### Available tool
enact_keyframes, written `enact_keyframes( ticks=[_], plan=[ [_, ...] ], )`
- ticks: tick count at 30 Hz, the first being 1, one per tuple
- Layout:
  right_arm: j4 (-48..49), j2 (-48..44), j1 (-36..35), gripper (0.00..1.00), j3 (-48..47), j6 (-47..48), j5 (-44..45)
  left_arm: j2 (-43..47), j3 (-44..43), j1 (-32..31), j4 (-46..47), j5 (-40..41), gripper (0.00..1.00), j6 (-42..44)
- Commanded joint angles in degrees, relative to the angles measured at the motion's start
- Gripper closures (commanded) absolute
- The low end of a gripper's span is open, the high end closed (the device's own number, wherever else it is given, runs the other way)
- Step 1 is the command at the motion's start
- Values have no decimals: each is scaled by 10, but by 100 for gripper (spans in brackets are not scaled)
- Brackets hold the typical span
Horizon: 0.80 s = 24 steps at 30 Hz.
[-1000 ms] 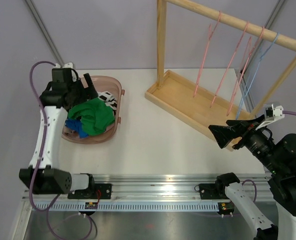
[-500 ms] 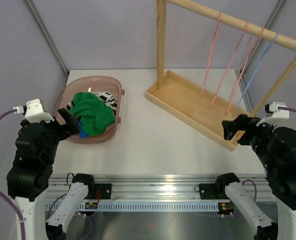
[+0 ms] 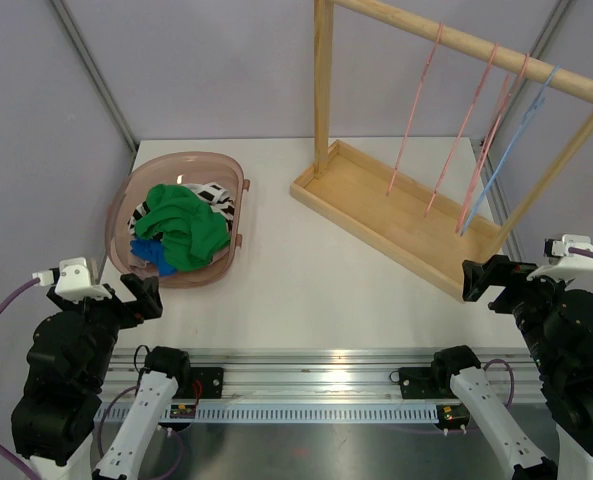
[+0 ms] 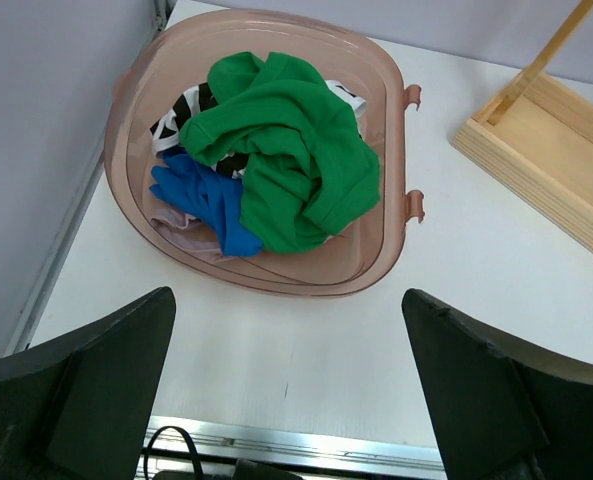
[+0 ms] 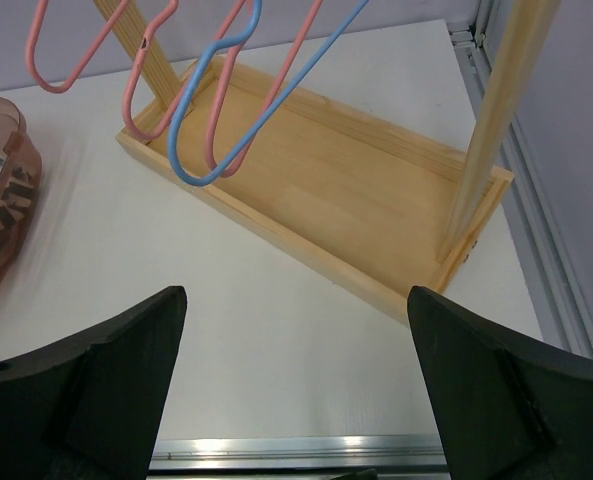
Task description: Remove the tank top from the hanger
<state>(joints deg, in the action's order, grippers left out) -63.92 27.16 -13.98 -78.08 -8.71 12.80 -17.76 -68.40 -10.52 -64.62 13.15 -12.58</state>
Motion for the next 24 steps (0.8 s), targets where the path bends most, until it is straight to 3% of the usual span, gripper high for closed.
enact_keyframes(
  ticks=[1, 6, 24],
  plan=[
    [1, -11, 1, 0, 21, 4, 13, 9, 12, -3, 13, -42, 1, 14],
    [13, -26, 1, 1, 54, -17, -5, 12, 23, -3, 16, -80, 1, 12],
    [32, -18, 1, 1, 75, -15, 8, 12, 44, -3, 30, -60, 1, 9]
  ],
)
